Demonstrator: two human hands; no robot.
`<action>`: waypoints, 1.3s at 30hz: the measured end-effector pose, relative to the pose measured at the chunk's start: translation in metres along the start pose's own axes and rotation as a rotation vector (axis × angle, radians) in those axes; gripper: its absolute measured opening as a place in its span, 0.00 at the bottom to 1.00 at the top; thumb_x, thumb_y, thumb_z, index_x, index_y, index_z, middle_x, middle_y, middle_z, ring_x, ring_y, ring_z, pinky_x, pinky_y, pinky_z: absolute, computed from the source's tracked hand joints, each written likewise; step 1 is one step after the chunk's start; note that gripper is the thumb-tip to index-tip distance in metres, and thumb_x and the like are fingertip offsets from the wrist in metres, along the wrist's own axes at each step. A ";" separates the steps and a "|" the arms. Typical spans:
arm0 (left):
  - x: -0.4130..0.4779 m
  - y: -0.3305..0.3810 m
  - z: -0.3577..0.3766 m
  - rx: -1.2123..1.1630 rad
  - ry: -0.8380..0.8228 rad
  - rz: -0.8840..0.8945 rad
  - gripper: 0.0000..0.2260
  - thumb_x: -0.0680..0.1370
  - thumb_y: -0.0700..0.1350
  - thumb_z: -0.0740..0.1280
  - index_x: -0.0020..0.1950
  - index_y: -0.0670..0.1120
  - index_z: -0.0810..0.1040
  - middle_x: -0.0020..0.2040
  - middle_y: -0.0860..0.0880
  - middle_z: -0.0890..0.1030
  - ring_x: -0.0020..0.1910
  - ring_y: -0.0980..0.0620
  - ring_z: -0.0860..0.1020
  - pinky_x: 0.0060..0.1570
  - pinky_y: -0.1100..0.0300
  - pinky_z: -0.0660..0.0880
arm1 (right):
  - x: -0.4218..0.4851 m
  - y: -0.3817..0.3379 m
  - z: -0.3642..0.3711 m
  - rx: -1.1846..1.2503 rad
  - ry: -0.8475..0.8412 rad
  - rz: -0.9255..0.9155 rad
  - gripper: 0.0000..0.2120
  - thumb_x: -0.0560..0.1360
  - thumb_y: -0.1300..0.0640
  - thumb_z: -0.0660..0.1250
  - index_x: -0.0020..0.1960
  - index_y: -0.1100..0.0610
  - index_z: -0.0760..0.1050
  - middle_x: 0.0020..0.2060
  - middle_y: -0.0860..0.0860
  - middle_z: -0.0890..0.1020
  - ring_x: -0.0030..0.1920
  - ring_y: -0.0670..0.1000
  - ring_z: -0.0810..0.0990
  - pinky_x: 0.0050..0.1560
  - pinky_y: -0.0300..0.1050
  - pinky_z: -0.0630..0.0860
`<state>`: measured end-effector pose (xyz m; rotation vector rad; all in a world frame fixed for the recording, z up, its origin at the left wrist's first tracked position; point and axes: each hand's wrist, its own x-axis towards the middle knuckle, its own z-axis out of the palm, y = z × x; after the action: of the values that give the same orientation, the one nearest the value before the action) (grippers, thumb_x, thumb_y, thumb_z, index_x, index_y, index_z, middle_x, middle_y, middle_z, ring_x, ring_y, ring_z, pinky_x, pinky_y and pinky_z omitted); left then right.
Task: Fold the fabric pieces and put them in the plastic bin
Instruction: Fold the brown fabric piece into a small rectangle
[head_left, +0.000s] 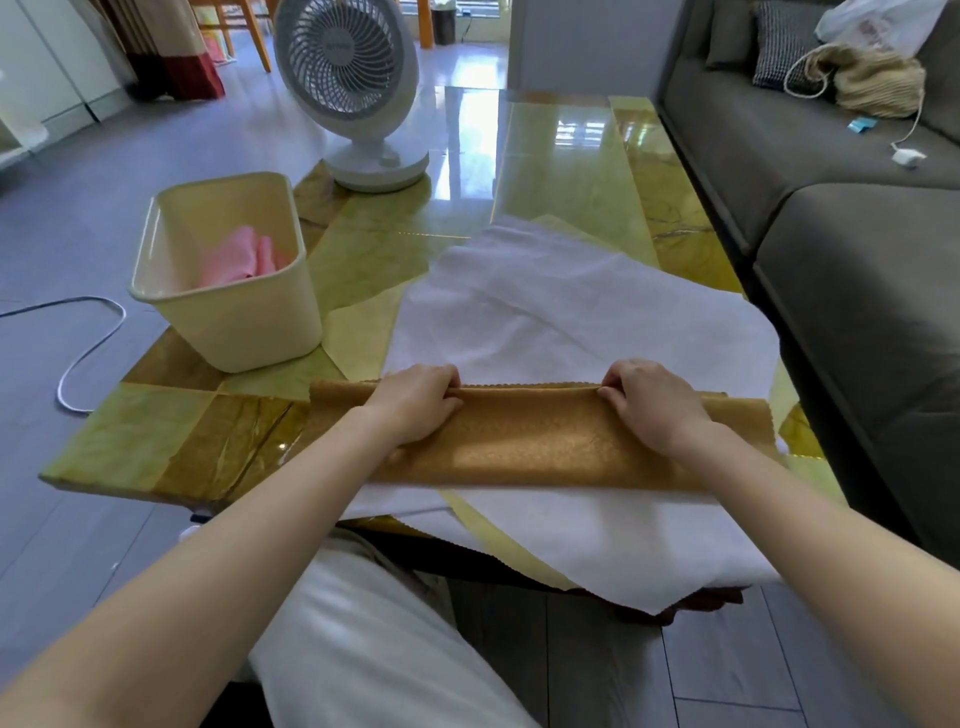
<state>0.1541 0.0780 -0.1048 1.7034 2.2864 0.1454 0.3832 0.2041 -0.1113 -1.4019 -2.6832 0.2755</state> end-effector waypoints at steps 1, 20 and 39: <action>0.001 0.000 0.000 -0.013 0.006 -0.007 0.10 0.80 0.49 0.58 0.58 0.46 0.74 0.57 0.45 0.78 0.56 0.44 0.75 0.52 0.53 0.69 | 0.002 0.000 0.000 -0.003 0.006 0.000 0.11 0.79 0.53 0.59 0.55 0.57 0.76 0.54 0.54 0.78 0.57 0.55 0.75 0.55 0.48 0.70; 0.013 0.000 0.018 0.093 0.241 -0.041 0.11 0.78 0.36 0.57 0.54 0.45 0.76 0.54 0.46 0.73 0.57 0.46 0.70 0.58 0.55 0.64 | -0.002 -0.041 0.014 -0.056 0.093 -0.105 0.17 0.75 0.66 0.57 0.63 0.58 0.71 0.59 0.55 0.75 0.60 0.57 0.71 0.59 0.47 0.66; -0.076 -0.075 0.025 -0.037 0.156 -0.451 0.25 0.79 0.53 0.58 0.74 0.46 0.60 0.69 0.41 0.65 0.68 0.41 0.63 0.65 0.46 0.63 | -0.036 -0.148 0.054 0.018 -0.315 -0.229 0.28 0.81 0.45 0.51 0.77 0.54 0.50 0.77 0.54 0.48 0.77 0.57 0.44 0.76 0.56 0.45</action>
<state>0.1120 -0.0185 -0.1349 1.1541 2.6967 0.2289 0.2755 0.0859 -0.1343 -1.1107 -3.0493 0.5373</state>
